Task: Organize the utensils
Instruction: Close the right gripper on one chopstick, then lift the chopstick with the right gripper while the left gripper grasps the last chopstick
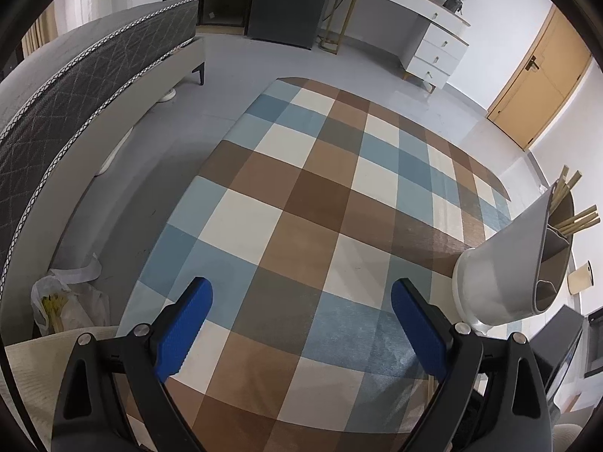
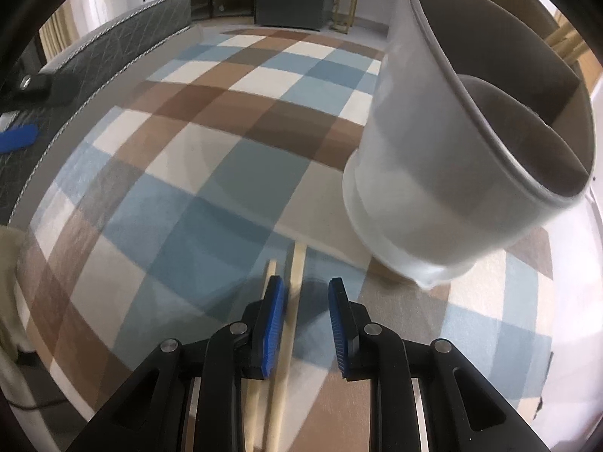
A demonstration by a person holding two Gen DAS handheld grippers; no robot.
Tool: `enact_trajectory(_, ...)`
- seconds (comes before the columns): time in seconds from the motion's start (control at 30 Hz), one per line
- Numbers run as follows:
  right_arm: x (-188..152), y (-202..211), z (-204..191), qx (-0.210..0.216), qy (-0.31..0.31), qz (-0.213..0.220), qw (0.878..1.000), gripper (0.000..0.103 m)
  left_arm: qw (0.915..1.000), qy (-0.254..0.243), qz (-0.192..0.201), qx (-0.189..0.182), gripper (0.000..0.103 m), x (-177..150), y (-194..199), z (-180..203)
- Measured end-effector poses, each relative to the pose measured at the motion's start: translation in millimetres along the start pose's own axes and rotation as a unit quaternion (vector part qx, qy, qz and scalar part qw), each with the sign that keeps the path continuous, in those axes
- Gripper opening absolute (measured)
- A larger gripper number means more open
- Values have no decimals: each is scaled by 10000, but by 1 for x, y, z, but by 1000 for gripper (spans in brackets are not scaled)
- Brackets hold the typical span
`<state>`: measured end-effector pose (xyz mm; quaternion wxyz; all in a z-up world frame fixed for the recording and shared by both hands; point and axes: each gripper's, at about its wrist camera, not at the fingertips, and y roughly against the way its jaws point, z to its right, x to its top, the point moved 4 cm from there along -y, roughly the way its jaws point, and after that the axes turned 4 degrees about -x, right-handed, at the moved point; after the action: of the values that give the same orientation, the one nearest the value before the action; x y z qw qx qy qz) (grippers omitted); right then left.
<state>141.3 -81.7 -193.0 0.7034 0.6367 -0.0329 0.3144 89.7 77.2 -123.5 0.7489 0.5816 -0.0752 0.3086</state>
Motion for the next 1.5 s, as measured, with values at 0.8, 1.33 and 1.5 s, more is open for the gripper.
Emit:
enact_trajectory(0.8,-22,91,104,1178,-2381,1346,9546,5,9836,-946,-1397,-640,93,-62,-49,90)
enact_trajectory(1.33,-46,110,156,1320,-3138,1639,9259,5,9732,-1291,-1872,336,1,-79,-89,159)
enact_trajectory(1.5,-54,107,167,1154,-3275,1617,9237,5,9815,-1259,-1443,-23,0,-70,-76,156)
